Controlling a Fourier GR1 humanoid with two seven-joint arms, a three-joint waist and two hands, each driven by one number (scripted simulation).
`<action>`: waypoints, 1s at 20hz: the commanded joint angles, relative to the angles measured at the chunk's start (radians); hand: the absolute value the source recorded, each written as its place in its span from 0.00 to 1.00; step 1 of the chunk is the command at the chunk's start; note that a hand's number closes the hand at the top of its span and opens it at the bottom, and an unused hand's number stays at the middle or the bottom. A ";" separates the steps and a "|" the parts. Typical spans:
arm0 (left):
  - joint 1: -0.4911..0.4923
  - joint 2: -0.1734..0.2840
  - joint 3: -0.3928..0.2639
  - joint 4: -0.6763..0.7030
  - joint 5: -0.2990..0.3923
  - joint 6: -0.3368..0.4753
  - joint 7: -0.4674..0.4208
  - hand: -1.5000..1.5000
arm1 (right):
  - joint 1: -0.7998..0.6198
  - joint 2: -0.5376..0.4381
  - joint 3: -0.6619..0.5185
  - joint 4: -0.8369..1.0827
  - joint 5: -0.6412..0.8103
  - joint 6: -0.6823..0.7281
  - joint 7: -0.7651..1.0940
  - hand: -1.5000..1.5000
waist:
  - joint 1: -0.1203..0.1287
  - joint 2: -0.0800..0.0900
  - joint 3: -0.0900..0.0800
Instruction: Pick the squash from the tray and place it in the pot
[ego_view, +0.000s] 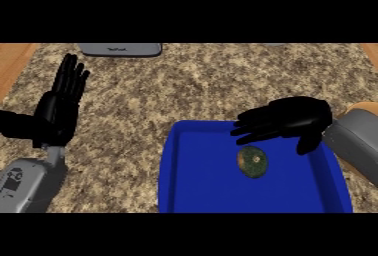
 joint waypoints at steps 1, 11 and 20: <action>-0.037 0.001 0.024 0.012 -0.003 -0.007 0.028 0.50 | 0.021 0.019 0.014 0.073 0.050 -0.002 -0.192 0.00 | -0.012 0.000 0.000; 0.021 -0.016 0.033 -0.046 -0.030 -0.009 0.043 0.50 | 0.034 0.096 0.008 0.094 0.061 -0.046 -0.180 0.00 | -0.014 -0.004 0.000; 0.020 -0.032 0.068 -0.051 -0.079 -0.036 0.045 0.50 | 0.099 0.207 -0.030 0.111 0.195 -0.073 -0.058 0.00 | -0.018 -0.005 0.000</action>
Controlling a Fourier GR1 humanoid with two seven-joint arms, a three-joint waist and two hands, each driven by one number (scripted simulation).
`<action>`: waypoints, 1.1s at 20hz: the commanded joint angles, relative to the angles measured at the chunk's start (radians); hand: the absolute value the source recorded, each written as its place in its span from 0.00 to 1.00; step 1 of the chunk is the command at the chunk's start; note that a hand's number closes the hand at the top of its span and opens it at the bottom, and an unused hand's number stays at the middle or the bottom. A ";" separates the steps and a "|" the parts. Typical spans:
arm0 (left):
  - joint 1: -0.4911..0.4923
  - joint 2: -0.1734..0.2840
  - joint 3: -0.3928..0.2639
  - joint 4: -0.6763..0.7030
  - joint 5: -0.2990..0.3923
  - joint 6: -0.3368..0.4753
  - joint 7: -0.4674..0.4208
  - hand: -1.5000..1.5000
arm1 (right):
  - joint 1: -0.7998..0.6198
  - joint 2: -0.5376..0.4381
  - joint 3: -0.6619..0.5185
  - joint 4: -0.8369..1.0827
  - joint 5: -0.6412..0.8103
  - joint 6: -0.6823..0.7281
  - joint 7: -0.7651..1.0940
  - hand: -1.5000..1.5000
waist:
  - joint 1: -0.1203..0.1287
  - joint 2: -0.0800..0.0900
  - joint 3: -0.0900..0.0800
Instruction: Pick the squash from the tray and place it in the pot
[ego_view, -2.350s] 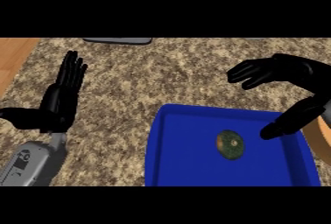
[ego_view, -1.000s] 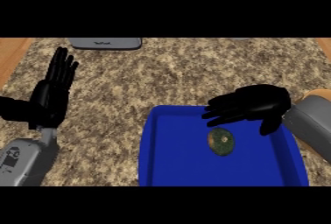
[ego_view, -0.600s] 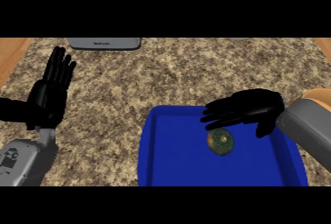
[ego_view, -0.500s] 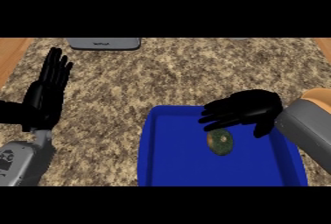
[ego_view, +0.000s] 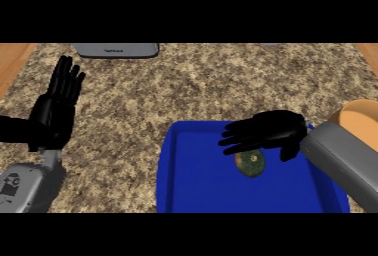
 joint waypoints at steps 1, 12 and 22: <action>0.003 0.021 0.047 -0.009 0.010 -0.034 0.028 0.50 | 0.067 0.039 -0.008 -0.009 0.056 -0.003 -0.052 0.00 | -0.003 -0.001 0.000; 0.010 -0.039 0.059 0.057 -0.030 -0.077 -0.053 0.50 | 0.079 0.156 -0.013 0.106 0.154 -0.018 -0.093 0.00 | -0.004 0.001 0.000; -0.022 -0.038 0.076 0.037 -0.027 -0.063 0.011 0.50 | 0.158 0.164 0.045 0.018 0.200 -0.166 -0.193 1.00 | -0.005 0.001 0.001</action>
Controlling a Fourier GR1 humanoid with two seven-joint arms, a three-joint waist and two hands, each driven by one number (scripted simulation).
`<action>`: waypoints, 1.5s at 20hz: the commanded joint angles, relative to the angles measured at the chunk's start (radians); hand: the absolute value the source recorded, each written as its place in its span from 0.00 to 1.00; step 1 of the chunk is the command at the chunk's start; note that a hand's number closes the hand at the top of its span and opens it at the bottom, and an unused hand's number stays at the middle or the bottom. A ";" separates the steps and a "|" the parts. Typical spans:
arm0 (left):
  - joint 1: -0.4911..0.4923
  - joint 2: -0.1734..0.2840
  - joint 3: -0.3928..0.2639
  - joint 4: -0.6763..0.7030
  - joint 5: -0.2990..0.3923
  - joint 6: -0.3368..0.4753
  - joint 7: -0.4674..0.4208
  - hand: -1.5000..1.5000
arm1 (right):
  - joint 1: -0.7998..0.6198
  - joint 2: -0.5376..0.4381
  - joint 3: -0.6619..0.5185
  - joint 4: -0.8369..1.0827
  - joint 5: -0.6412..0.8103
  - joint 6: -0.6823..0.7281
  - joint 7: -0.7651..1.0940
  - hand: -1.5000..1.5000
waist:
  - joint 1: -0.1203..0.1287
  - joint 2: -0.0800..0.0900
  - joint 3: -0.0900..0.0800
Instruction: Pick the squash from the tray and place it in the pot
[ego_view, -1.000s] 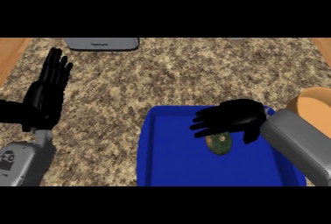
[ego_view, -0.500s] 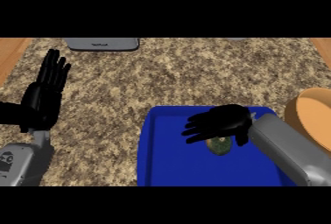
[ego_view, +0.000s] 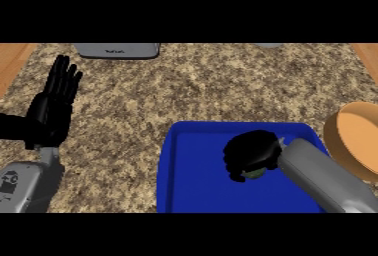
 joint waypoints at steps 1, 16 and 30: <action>0.022 0.009 0.015 0.000 -0.004 -0.020 -0.014 0.50 | 0.033 0.026 -0.011 0.031 -0.022 -0.024 -0.138 1.00 | 0.001 0.014 0.014; 0.036 0.004 0.031 -0.011 -0.014 0.001 0.003 0.50 | 0.039 0.089 -0.477 0.139 -0.139 -0.093 0.743 1.00 | -0.079 -0.001 0.004; 0.030 -0.003 0.021 0.003 -0.027 0.008 0.008 0.50 | -0.320 0.112 -0.704 0.163 0.190 -0.442 1.840 1.00 | -0.049 -0.022 0.000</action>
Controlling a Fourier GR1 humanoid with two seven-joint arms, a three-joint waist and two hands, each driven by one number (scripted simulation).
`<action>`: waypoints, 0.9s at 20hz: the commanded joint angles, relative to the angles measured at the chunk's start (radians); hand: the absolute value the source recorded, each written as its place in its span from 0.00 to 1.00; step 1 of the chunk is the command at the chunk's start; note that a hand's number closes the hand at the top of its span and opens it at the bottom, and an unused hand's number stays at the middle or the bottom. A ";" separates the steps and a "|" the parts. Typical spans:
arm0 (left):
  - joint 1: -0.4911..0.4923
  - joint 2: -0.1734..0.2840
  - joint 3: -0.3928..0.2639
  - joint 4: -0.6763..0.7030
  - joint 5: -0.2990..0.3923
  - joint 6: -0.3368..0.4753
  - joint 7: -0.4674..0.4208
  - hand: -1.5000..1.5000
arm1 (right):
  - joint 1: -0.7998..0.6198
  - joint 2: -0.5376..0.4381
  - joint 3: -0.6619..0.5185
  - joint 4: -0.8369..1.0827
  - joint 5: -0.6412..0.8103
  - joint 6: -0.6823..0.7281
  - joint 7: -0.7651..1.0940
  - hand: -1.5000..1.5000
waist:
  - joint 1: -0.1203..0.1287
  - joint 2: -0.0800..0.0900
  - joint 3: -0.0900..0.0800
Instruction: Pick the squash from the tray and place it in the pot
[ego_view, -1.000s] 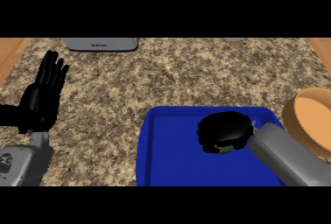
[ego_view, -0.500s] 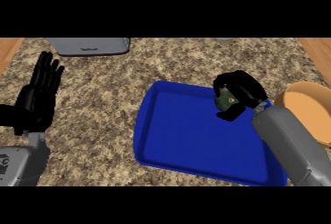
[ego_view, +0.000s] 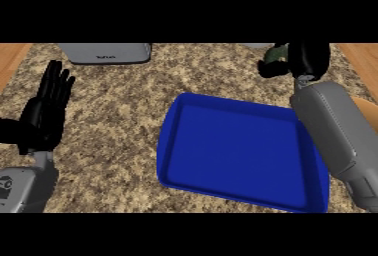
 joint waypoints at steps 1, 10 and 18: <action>-0.005 -0.007 -0.004 0.006 -0.001 0.003 0.003 0.50 | -0.129 -0.020 -0.012 0.009 0.184 -0.057 0.351 1.00 | 0.009 0.001 0.000; 0.011 -0.002 0.016 -0.011 -0.005 0.008 -0.002 0.50 | -0.183 -0.026 0.014 -0.175 0.440 0.237 0.825 1.00 | -0.004 0.010 0.012; 0.032 -0.016 0.017 -0.031 0.001 -0.007 -0.013 0.50 | 0.123 -0.128 -0.090 -0.513 0.406 0.350 0.763 1.00 | -0.013 0.013 0.014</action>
